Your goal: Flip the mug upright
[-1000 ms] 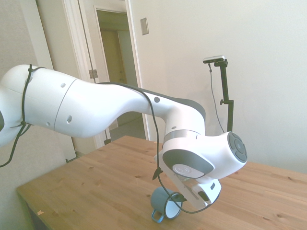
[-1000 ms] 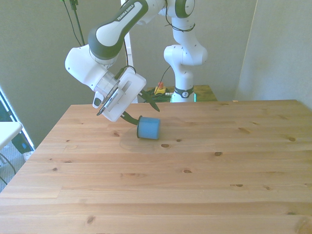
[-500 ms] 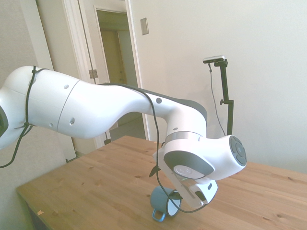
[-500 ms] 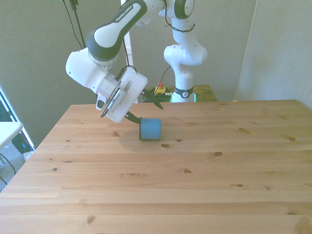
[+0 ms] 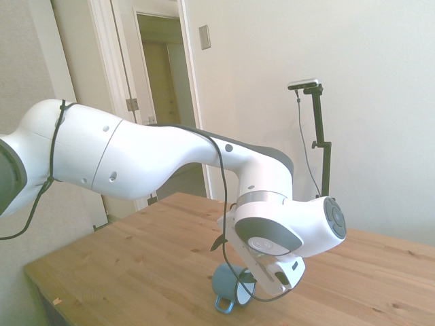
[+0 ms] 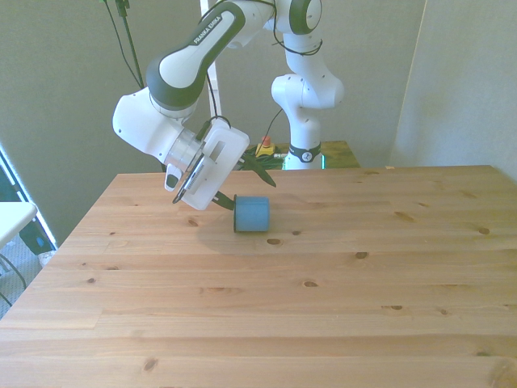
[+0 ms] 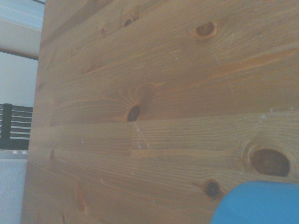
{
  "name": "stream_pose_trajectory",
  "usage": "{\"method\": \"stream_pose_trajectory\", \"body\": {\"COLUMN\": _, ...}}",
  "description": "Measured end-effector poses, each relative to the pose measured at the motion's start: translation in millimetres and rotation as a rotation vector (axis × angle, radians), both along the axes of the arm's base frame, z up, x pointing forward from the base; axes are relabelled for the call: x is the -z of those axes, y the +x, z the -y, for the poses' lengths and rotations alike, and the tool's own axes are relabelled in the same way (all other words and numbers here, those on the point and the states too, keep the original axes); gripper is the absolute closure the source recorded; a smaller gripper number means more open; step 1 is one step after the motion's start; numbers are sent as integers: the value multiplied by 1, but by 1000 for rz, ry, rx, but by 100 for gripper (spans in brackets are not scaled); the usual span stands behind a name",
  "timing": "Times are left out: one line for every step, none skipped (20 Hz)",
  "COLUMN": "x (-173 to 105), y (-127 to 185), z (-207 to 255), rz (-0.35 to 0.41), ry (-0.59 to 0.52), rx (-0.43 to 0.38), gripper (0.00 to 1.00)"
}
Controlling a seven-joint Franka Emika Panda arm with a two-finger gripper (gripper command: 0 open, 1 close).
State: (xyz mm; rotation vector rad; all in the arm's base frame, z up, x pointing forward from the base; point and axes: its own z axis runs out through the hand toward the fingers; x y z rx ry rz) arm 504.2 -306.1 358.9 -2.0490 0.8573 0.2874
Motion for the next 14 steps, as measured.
{"method": "stream_pose_trajectory", "body": {"x": 0, "y": 0, "z": 0, "rz": -1, "ry": 0, "rx": 0, "gripper": 100}}
{"method": "stream_pose_trajectory", "body": {"x": 0, "y": 0, "z": 0, "rz": -1, "ry": 1, "rx": -1, "gripper": 100}}
{"method": "stream_pose_trajectory", "body": {"x": 0, "y": 0, "z": -1, "rz": -2, "ry": 2, "rx": -1, "gripper": 100}}
{"method": "stream_pose_trajectory", "body": {"x": 0, "y": 0, "z": -1, "rz": -3, "ry": 3, "rx": -1, "gripper": 100}}
{"method": "stream_pose_trajectory", "body": {"x": 0, "y": 0, "z": -1, "rz": -7, "ry": 4, "rx": 1, "gripper": 100}}
{"method": "stream_pose_trajectory", "body": {"x": 0, "y": 0, "z": -1, "rz": -13, "ry": 5, "rx": 6, "gripper": 100}}
{"method": "stream_pose_trajectory", "body": {"x": 0, "y": 0, "z": -1, "rz": -18, "ry": 5, "rx": 8, "gripper": 100}}
{"method": "stream_pose_trajectory", "body": {"x": 0, "y": 1, "z": -2, "rz": -21, "ry": 5, "rx": 9, "gripper": 100}}
{"method": "stream_pose_trajectory", "body": {"x": 0, "y": 1, "z": -2, "rz": -23, "ry": 5, "rx": 9, "gripper": 100}}
{"method": "stream_pose_trajectory", "body": {"x": 1, "y": 1, "z": -3, "rz": -27, "ry": 6, "rx": 10, "gripper": 100}}
{"method": "stream_pose_trajectory", "body": {"x": 1, "y": 1, "z": -3, "rz": -31, "ry": 6, "rx": 12, "gripper": 100}}
{"method": "stream_pose_trajectory", "body": {"x": 2, "y": 1, "z": -3, "rz": -35, "ry": 7, "rx": 13, "gripper": 100}}
{"method": "stream_pose_trajectory", "body": {"x": 2, "y": 2, "z": -4, "rz": -39, "ry": 8, "rx": 14, "gripper": 100}}
{"method": "stream_pose_trajectory", "body": {"x": 3, "y": 2, "z": -5, "rz": -43, "ry": 8, "rx": 14, "gripper": 100}}
